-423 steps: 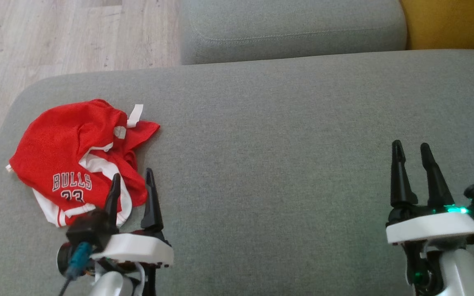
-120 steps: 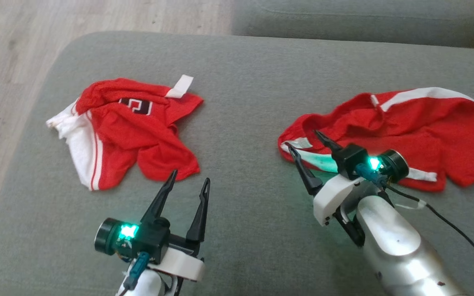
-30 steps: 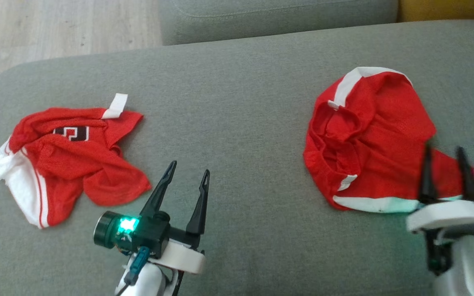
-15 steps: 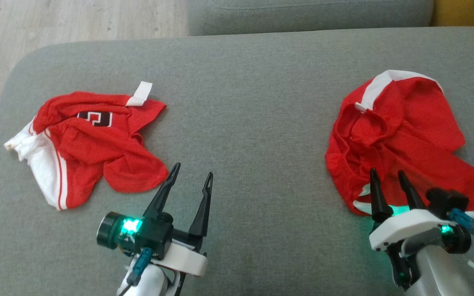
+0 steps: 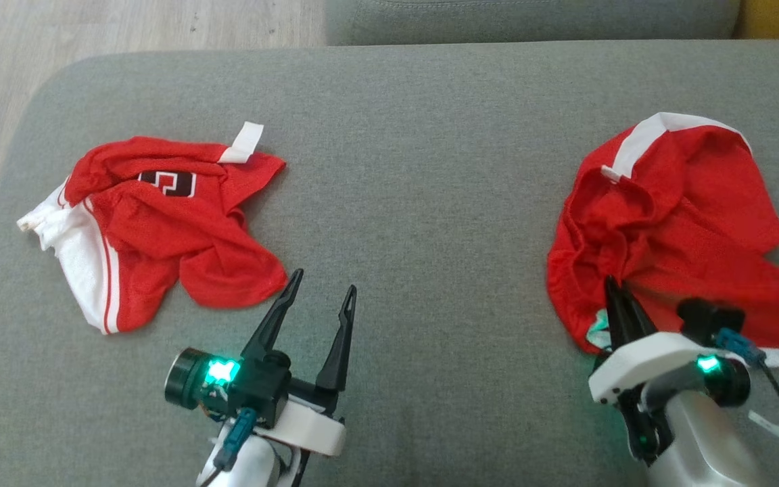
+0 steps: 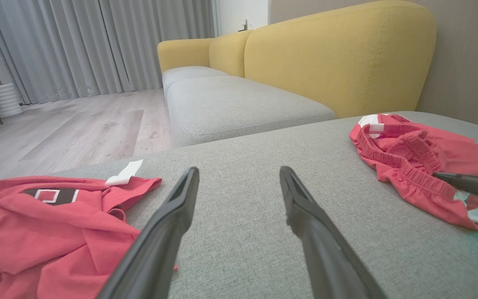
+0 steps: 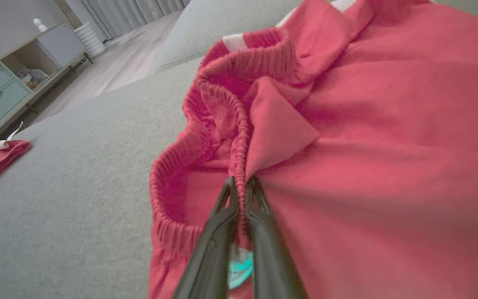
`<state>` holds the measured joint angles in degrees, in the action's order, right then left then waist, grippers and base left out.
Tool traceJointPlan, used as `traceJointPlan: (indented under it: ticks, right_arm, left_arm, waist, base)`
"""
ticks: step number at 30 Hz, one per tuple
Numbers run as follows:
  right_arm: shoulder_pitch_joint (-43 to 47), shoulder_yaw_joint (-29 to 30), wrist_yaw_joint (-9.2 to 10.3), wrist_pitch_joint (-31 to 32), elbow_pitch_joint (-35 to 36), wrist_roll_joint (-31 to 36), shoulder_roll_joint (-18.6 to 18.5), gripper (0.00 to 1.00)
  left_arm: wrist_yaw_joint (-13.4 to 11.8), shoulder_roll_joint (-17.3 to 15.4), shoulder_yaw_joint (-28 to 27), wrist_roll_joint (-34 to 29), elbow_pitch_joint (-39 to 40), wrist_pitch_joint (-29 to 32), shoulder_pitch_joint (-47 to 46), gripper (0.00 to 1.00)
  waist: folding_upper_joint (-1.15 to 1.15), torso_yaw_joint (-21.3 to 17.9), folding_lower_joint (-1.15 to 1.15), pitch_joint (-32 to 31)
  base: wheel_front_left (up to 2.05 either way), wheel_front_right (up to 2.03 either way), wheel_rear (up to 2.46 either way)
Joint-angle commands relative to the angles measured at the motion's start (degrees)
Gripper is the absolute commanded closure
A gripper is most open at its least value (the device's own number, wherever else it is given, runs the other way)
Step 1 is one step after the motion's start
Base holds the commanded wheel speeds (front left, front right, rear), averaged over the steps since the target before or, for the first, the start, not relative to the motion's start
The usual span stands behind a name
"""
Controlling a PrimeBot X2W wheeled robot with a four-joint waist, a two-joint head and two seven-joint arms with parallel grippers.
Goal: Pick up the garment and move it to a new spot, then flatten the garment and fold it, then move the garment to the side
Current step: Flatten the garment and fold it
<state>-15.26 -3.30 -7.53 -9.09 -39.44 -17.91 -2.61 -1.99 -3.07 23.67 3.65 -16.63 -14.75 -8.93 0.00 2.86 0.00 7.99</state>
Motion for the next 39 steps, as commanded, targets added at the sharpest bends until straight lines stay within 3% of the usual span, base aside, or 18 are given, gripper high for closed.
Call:
traceJointPlan:
  ticks: [1,19,20,21,30,39]
  right_arm:
    - [-2.53,-1.90,0.04,-1.05,1.54,-0.16,-0.27,1.00]
    - [-6.33,-11.87,0.04,0.03,4.06,1.84,-0.27,1.00]
    - [-6.35,-12.63,0.04,0.49,3.79,2.22,-0.27,0.96]
    - [-6.32,-13.28,0.04,1.09,3.37,2.82,-0.27,0.00]
    - [-5.46,-11.06,0.04,-0.35,3.11,6.07,-0.27,0.00]
    - [-1.18,-3.27,0.04,-4.07,8.67,9.23,-0.27,0.00]
  left_arm:
    - [-0.23,0.17,-1.88,0.52,1.32,-0.25,-2.01,0.00]
    - [-0.72,0.19,-1.36,1.49,1.29,-0.25,-2.01,0.00]
    - [-0.74,0.19,-1.34,1.49,1.28,-0.25,-1.97,0.00]
    - [-0.76,0.19,-1.32,1.49,1.27,-0.25,-1.93,0.00]
    - [-0.77,0.19,-2.01,1.30,1.31,-0.25,-1.91,0.00]
    - [-0.66,0.03,-3.11,0.66,2.05,-0.25,-1.60,0.00]
  waist:
    - [0.00,-0.05,0.00,-0.03]
    - [0.00,1.90,0.00,-0.73]
    - [0.00,2.03,0.00,-0.75]
    - [0.00,2.15,0.00,-0.78]
    - [0.00,1.46,0.00,-1.03]
    - [0.00,-3.34,0.00,-2.04]
  base:
    - [0.00,0.00,0.00]
    - [0.00,0.00,0.00]
    - [0.00,0.00,0.00]
    - [0.00,0.00,0.00]
    - [0.00,0.00,0.00]
    - [0.00,0.00,0.00]
